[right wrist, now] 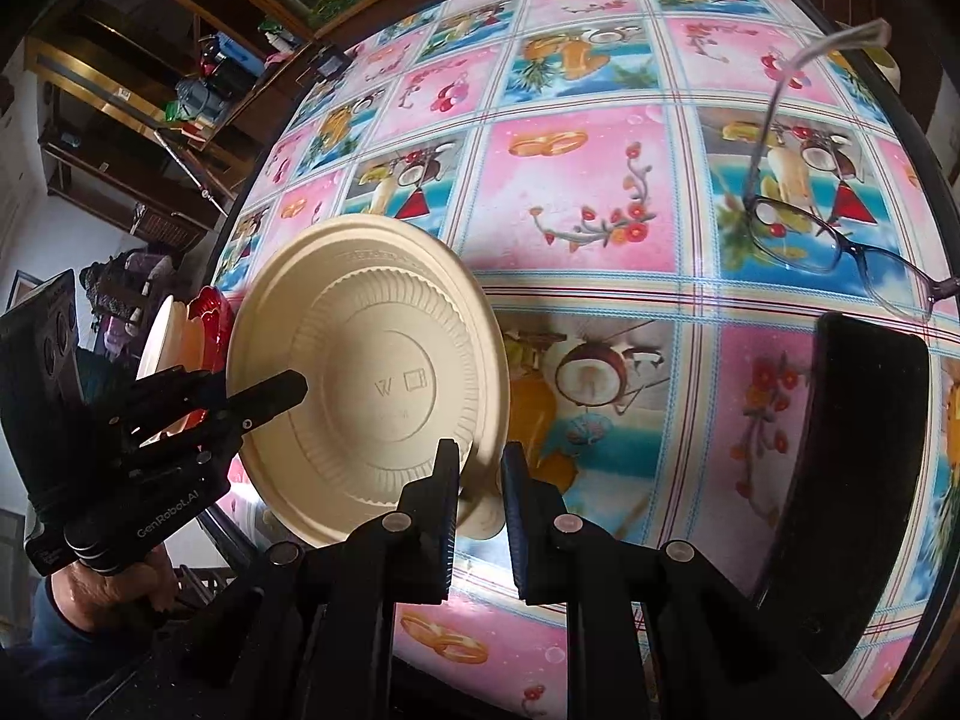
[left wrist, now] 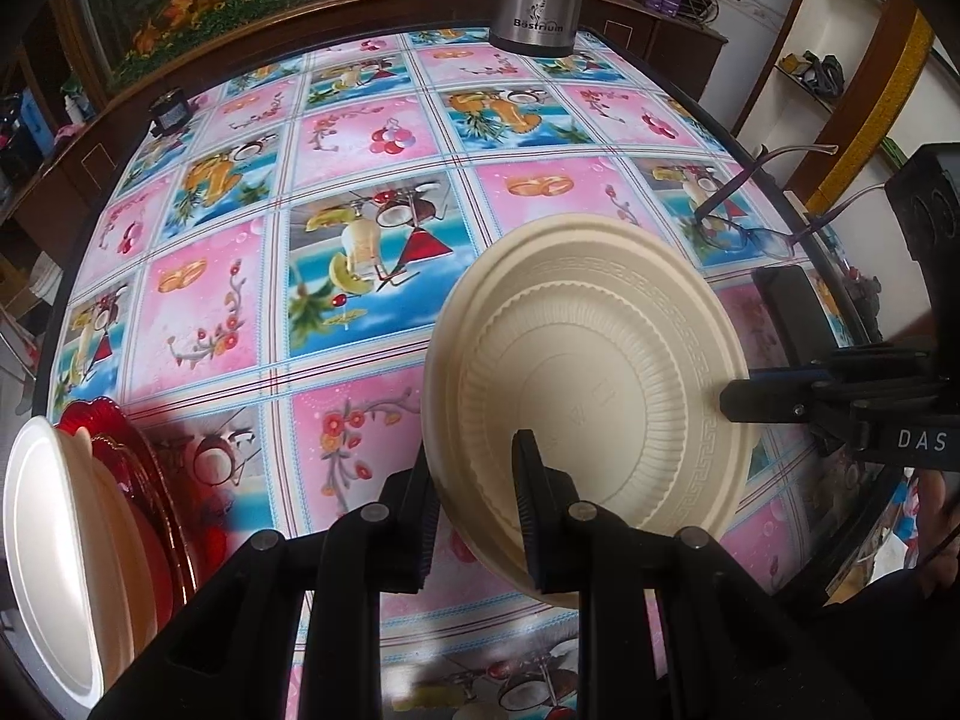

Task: Organize plates and bowls
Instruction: 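Carry the beige bowl with both tools over the plate stack, then lower the beige bowl onto the white bowl with both tools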

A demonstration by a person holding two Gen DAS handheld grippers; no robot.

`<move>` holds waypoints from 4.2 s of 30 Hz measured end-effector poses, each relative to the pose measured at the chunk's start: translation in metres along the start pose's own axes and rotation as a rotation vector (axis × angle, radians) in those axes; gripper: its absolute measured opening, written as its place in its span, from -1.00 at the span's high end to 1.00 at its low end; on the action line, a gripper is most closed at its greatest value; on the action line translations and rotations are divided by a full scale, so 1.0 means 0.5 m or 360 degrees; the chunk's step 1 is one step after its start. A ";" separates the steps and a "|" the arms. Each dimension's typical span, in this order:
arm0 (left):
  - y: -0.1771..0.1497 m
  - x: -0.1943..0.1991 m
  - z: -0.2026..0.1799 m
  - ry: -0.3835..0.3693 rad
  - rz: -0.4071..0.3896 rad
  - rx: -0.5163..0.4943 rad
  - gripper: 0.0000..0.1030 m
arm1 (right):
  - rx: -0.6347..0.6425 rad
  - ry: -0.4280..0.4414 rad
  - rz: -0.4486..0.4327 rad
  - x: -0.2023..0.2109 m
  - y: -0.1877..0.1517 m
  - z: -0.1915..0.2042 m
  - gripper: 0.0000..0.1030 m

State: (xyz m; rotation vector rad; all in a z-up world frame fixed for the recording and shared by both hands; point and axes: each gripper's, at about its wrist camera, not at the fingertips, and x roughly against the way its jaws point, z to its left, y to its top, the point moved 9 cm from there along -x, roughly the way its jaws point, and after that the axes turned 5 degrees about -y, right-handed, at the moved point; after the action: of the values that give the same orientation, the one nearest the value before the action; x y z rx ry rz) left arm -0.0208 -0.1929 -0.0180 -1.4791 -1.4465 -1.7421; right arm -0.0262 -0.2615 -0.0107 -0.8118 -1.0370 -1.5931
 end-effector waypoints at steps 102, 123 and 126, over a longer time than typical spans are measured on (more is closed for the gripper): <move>-0.209 0.281 0.497 0.0328 -0.0357 0.0876 0.12 | 0.0766 0.0159 0.0221 -0.153 0.127 0.593 0.66; -0.319 0.321 0.581 0.0276 -0.0378 0.1190 -0.27 | 0.0458 0.0210 0.0206 -0.158 0.142 0.474 0.66; -0.336 0.296 0.583 0.0235 -0.0327 0.1201 -0.36 | 0.0447 0.0196 0.0214 -0.169 0.134 0.462 0.54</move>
State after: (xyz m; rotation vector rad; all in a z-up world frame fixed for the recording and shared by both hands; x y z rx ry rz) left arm -0.0803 0.1688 0.0100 -0.8078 -1.9242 -1.1489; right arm 0.0609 -0.0239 0.0218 -0.5731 -1.0648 -1.3299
